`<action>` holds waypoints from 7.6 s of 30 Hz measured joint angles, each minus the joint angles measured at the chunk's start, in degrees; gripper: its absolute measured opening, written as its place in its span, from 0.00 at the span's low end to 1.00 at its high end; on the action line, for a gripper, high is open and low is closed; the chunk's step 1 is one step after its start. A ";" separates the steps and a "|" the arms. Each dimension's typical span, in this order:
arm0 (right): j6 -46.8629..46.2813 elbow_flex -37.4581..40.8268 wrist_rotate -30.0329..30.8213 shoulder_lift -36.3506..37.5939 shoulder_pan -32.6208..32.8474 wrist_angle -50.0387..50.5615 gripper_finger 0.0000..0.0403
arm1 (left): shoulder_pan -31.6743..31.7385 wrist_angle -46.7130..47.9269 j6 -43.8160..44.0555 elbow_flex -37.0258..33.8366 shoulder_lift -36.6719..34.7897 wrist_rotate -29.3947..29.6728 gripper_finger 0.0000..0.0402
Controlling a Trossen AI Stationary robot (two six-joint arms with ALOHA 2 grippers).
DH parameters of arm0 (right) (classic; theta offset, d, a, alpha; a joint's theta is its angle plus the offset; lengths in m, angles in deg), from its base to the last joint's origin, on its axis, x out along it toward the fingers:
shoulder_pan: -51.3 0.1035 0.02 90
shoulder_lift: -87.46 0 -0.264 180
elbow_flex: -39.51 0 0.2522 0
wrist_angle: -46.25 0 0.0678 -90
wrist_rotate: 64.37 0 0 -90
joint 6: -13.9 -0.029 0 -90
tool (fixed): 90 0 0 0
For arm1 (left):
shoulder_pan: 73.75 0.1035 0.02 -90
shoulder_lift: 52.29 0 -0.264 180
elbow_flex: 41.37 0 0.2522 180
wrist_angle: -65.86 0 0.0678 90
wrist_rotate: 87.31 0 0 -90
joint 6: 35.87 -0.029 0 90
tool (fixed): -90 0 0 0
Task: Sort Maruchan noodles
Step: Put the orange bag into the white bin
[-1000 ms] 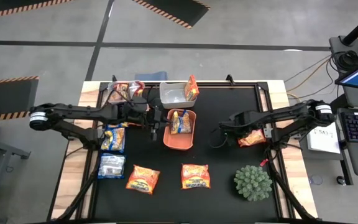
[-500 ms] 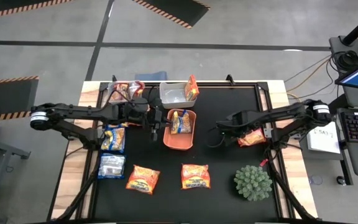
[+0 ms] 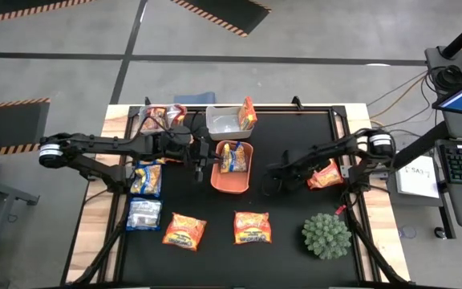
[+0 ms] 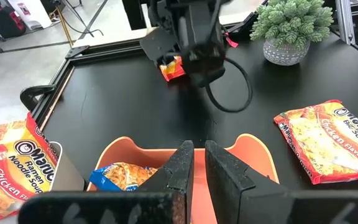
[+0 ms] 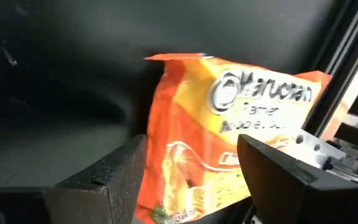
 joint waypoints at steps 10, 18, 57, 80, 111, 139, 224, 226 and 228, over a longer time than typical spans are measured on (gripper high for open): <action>0.50 0.11 1.20 -4.17 0.82 -0.55 0.58 | 0.00 0.20 0.00 0.02 0.00 0.00 0.06; 0.50 0.26 1.98 -4.09 0.80 -2.20 0.41 | -0.04 0.23 0.00 0.02 -0.02 0.00 0.06; 8.96 15.70 8.29 37.30 0.76 -38.00 0.02 | -0.26 -0.20 3.26 0.02 -0.02 -0.04 0.06; 6.64 24.86 9.41 47.47 -2.00 -41.47 0.02 | -1.96 -20.27 6.69 0.06 8.78 -2.10 0.06; 12.01 22.30 -3.11 29.21 -3.70 -52.12 0.02 | -2.52 -20.17 10.85 6.67 17.06 -2.03 0.05; 16.16 27.45 -1.30 44.69 -3.86 -43.43 0.02 | -6.29 0.71 13.18 38.22 46.97 -1.31 0.00; 18.36 24.79 1.45 36.87 -7.24 -46.24 0.02 | -10.15 4.84 1.86 38.76 46.69 9.02 0.00; 17.61 24.85 1.46 39.63 -7.24 -42.11 0.02 | -10.57 5.67 1.98 39.07 47.20 13.77 0.00; 16.52 24.83 1.46 41.92 -7.24 -40.32 0.02 | -10.69 5.70 1.63 39.36 47.53 14.80 0.00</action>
